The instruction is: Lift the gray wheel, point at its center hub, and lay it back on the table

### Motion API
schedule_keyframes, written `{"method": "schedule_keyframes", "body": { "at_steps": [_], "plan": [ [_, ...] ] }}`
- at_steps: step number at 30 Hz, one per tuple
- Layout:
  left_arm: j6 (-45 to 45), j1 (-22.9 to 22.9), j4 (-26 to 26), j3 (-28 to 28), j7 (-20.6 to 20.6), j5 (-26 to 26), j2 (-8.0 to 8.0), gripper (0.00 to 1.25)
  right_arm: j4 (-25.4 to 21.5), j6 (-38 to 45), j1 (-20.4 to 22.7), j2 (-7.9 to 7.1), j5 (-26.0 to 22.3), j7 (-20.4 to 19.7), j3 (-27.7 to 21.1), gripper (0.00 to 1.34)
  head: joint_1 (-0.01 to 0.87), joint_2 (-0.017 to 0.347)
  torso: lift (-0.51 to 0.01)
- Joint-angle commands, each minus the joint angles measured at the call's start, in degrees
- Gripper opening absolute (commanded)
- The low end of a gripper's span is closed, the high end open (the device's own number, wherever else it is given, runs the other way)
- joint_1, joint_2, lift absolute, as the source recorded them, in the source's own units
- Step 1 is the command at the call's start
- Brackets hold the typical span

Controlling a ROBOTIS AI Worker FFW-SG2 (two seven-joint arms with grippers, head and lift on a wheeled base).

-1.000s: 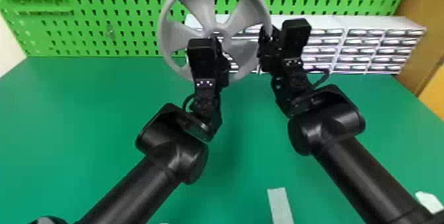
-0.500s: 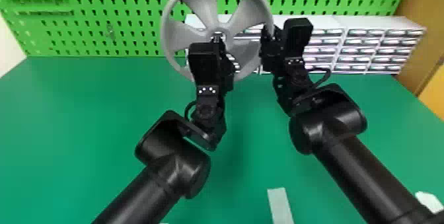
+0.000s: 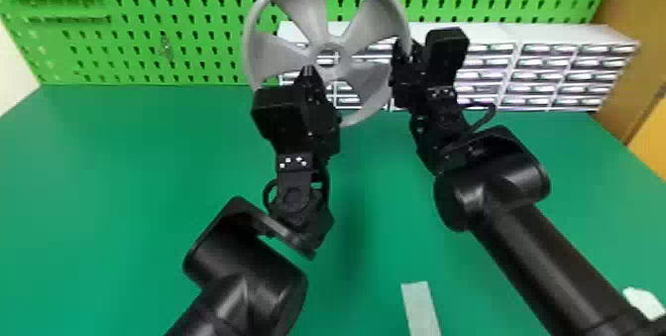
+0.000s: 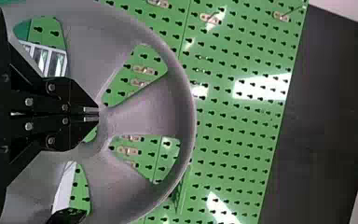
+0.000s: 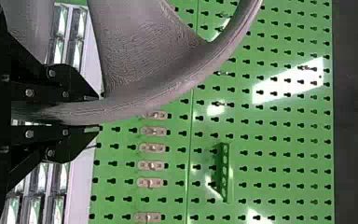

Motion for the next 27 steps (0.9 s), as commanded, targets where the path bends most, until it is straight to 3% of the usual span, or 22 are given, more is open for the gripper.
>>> {"method": "schedule_keyframes", "body": {
  "at_steps": [1,27],
  "plan": [
    [0.2,2.7,-3.3,1.2,0.0,-0.2,0.18,0.06,0.2,0.0,0.0,0.09,0.0,0.0,0.0,0.10,0.692,0.048,-0.096],
    [3.0,12.1,-18.3,1.8,1.9,-2.7,4.75,0.06,0.2,0.1,-0.2,0.18,-0.1,0.0,-0.7,0.10,0.692,0.048,-0.096]
  ]
}}
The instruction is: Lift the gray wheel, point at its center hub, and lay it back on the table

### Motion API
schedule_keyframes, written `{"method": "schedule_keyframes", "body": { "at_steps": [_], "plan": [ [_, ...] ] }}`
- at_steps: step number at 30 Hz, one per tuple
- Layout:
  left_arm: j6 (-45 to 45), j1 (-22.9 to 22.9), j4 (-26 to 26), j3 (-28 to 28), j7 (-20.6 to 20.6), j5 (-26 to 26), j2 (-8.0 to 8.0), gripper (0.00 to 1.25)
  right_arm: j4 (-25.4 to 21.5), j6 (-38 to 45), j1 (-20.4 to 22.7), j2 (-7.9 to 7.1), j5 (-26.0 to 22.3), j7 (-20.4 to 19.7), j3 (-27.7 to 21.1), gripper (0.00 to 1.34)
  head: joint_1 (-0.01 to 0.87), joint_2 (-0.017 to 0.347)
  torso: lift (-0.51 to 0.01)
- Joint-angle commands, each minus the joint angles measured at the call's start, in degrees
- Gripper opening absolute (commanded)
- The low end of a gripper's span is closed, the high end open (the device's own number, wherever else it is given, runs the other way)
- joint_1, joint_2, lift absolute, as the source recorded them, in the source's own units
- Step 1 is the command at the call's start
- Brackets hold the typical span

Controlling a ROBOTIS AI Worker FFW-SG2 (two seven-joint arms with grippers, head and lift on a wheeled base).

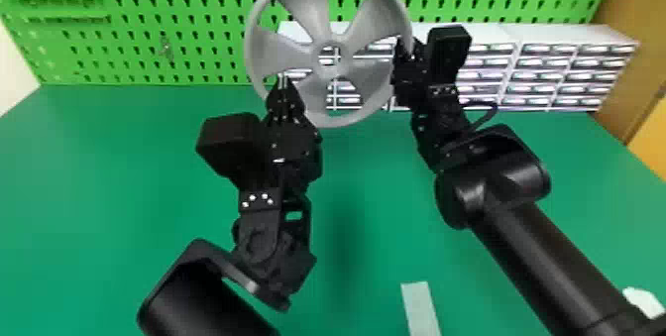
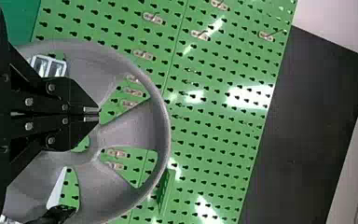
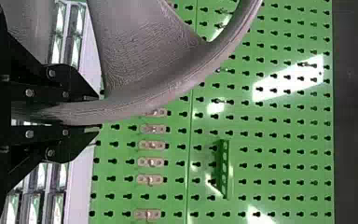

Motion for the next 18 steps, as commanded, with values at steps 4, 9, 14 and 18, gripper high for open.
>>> {"method": "schedule_keyframes", "body": {
  "at_steps": [4,9,14,18],
  "plan": [
    [1.1,1.9,-3.2,0.0,0.4,-1.4,1.04,0.07,0.0,0.0,0.1,0.00,-0.1,0.0,-0.1,0.10,0.692,0.048,-0.096],
    [1.5,2.9,-4.0,0.3,0.9,-1.7,1.22,0.07,0.0,0.1,0.1,0.00,-0.1,0.0,-0.3,0.10,0.692,0.048,-0.096],
    [1.6,2.9,-4.0,0.4,1.0,-1.8,1.13,0.07,0.0,0.6,0.1,0.00,-0.2,0.0,-0.4,0.10,0.692,0.048,-0.096],
    [1.6,2.9,-4.0,0.4,1.1,-1.7,1.13,0.07,0.0,1.1,0.1,0.00,-0.2,0.0,-0.4,0.10,0.692,0.048,-0.096]
  ]
}}
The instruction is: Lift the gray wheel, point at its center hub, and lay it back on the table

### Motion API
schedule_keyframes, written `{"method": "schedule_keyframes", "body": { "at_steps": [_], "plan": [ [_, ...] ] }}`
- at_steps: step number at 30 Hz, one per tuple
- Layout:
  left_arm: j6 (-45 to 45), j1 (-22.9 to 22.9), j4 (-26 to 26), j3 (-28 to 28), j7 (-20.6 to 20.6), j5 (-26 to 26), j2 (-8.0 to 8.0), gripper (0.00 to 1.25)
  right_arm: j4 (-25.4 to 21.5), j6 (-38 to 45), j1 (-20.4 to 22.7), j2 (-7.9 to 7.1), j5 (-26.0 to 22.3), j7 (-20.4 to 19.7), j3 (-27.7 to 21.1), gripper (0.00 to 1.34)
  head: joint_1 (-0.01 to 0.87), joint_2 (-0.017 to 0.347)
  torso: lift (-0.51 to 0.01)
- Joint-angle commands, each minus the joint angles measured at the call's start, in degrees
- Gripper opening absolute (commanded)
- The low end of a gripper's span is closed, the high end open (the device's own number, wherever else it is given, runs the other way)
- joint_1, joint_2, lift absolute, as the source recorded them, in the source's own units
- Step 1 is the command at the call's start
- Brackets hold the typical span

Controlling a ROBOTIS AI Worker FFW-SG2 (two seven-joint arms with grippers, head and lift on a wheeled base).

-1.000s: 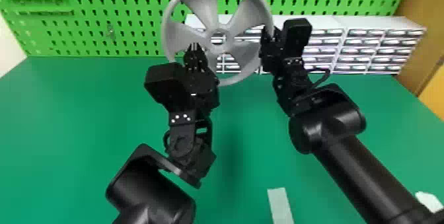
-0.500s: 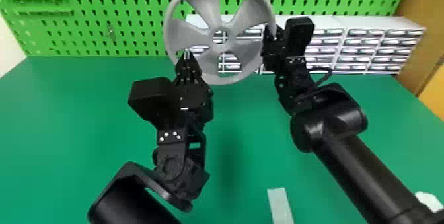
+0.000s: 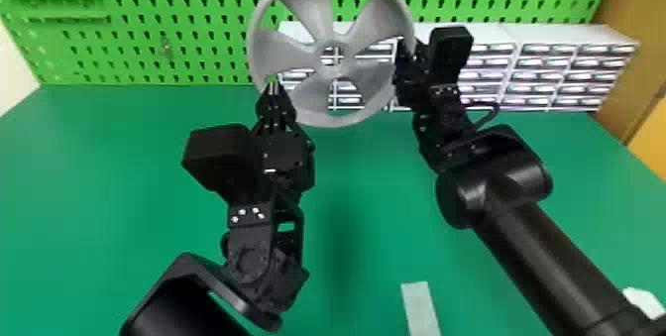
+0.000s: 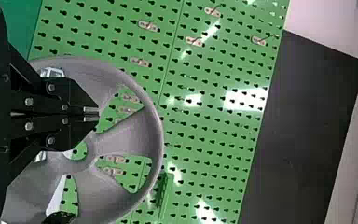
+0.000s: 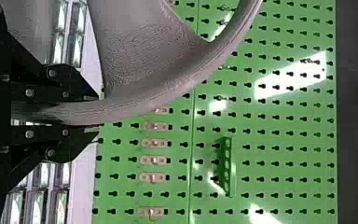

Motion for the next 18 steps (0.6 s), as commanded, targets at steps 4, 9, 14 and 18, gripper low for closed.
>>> {"method": "schedule_keyframes", "body": {
  "at_steps": [4,9,14,18],
  "plan": [
    [0.0,0.0,0.0,0.1,0.2,0.0,-0.02,0.07,-0.6,3.4,0.1,-0.09,-0.2,0.0,-0.3,0.10,0.692,0.048,-0.096],
    [0.0,0.1,0.0,0.1,0.3,0.0,-0.02,0.07,-2.6,10.5,-0.2,-0.09,0.1,0.0,-1.0,0.10,0.692,0.048,-0.096],
    [0.0,0.1,0.0,0.1,0.4,0.0,-0.02,0.07,-4.7,17.9,-0.5,-0.09,0.7,0.0,-2.1,0.10,0.692,0.048,-0.096],
    [0.3,0.1,0.0,0.0,0.8,-0.1,-0.02,0.07,-8.4,27.4,-0.9,0.00,1.7,-1.5,-3.1,0.10,0.692,0.048,-0.096]
  ]
}}
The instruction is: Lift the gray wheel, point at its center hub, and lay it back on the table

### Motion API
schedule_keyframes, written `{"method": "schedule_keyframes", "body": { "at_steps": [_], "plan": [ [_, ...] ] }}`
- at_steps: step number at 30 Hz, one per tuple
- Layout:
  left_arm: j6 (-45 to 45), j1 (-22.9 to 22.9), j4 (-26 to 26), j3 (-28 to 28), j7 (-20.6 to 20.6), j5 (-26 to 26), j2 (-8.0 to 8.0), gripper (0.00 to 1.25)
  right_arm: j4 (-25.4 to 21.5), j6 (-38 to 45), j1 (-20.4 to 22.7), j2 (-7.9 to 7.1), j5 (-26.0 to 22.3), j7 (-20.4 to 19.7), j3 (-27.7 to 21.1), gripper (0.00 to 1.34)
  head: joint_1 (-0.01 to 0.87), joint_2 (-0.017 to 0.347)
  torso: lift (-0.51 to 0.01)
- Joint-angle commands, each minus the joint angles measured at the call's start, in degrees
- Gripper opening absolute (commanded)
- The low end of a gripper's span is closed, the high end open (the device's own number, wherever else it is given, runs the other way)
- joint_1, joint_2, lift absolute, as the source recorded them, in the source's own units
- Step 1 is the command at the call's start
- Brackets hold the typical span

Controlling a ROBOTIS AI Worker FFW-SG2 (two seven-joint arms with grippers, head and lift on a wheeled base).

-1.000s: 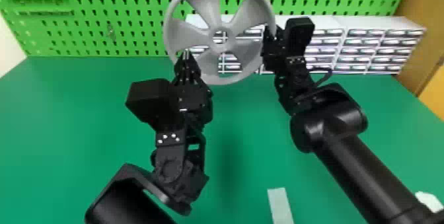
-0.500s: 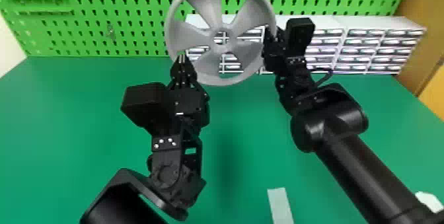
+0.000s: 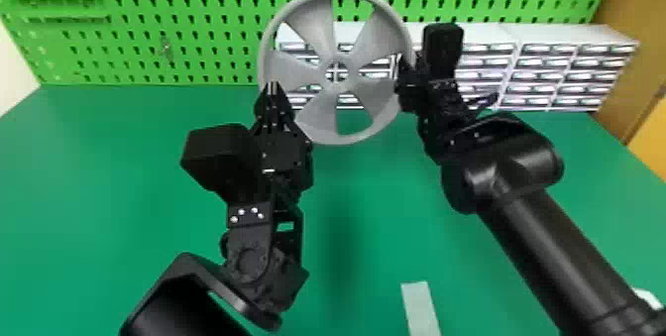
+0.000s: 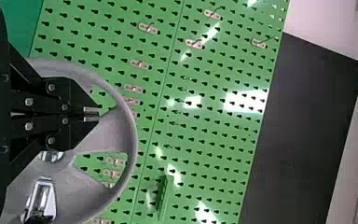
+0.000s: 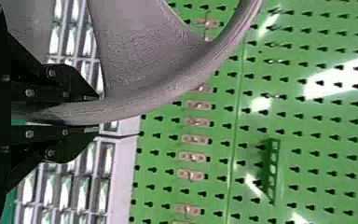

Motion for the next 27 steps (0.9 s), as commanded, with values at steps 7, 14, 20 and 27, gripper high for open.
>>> {"method": "schedule_keyframes", "body": {
  "at_steps": [7,14,20,27],
  "plan": [
    [0.2,0.1,0.0,0.0,0.4,-0.1,0.00,0.07,-6.7,21.2,-2.0,0.34,0.2,-2.0,-1.5,0.10,0.692,0.048,-0.096],
    [0.2,0.2,0.0,0.3,0.6,-0.3,0.00,0.07,-7.5,32.4,-4.4,-0.18,-3.5,-2.0,-1.0,0.10,0.692,0.048,-0.096],
    [0.5,0.4,0.0,0.4,0.6,-0.2,0.00,0.07,-7.4,42.1,-7.1,-1.85,-8.6,-2.0,-0.3,0.10,0.692,0.048,-0.096],
    [1.2,0.1,0.0,0.3,0.6,-0.2,0.09,0.07,-3.6,49.3,-10.6,-4.93,-18.9,-1.9,3.4,0.10,0.692,0.048,-0.096]
  ]
}}
